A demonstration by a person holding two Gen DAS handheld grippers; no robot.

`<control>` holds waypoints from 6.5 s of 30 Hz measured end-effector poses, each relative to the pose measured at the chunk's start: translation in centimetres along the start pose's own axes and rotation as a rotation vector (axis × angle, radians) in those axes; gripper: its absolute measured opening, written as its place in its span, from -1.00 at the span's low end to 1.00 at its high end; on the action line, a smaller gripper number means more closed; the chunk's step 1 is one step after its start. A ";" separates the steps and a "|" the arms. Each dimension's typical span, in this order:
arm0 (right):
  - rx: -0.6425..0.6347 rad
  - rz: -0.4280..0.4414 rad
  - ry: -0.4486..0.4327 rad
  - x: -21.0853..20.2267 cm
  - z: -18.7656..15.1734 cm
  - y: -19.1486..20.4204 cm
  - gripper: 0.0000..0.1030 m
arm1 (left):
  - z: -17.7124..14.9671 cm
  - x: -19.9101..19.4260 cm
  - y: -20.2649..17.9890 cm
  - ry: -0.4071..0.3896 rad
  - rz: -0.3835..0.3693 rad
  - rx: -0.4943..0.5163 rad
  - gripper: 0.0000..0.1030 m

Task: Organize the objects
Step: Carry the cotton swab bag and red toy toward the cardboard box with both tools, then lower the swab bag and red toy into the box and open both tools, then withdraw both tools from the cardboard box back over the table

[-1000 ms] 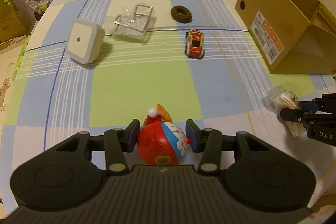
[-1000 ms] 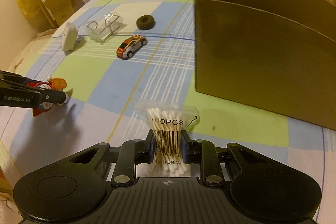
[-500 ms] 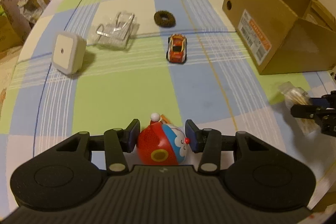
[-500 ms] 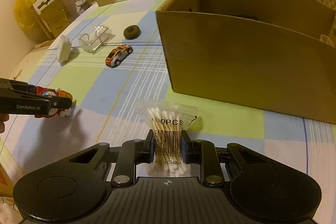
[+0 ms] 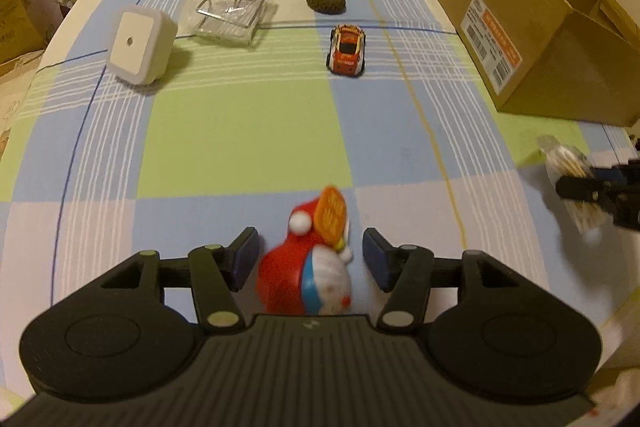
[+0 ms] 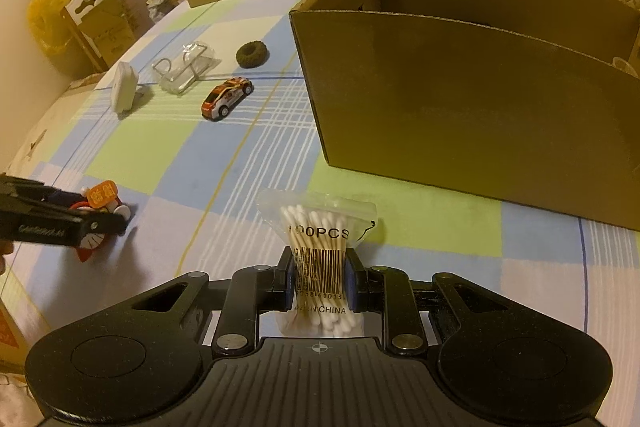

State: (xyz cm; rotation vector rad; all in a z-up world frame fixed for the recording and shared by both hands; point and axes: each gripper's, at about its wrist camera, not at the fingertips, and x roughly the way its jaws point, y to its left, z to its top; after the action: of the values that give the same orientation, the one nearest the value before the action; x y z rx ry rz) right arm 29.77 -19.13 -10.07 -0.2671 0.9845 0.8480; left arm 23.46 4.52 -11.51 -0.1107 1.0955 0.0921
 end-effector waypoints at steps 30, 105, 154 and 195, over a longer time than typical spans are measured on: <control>0.000 0.050 -0.047 -3.2 0.5 -0.1 -0.60 | 3.7 -4.9 -3.2 -0.135 -0.076 0.036 -0.20; -0.402 -0.113 0.097 -4.3 11.9 -23.5 -0.11 | 18.8 2.4 -22.6 -0.133 -0.057 0.205 -0.20; -0.214 -0.088 -0.123 -11.1 9.5 -20.7 0.03 | 17.9 -3.9 -21.7 -0.255 -0.051 0.166 0.60; -0.088 0.227 -0.083 -3.3 6.0 3.7 0.04 | 5.8 -6.5 1.7 -0.130 0.039 -0.137 0.68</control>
State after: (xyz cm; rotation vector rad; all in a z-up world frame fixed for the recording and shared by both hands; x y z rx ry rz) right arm 29.87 -15.01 -3.44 -0.1951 0.9118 1.1025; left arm 25.37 6.87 -3.16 -0.2042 0.9614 0.2068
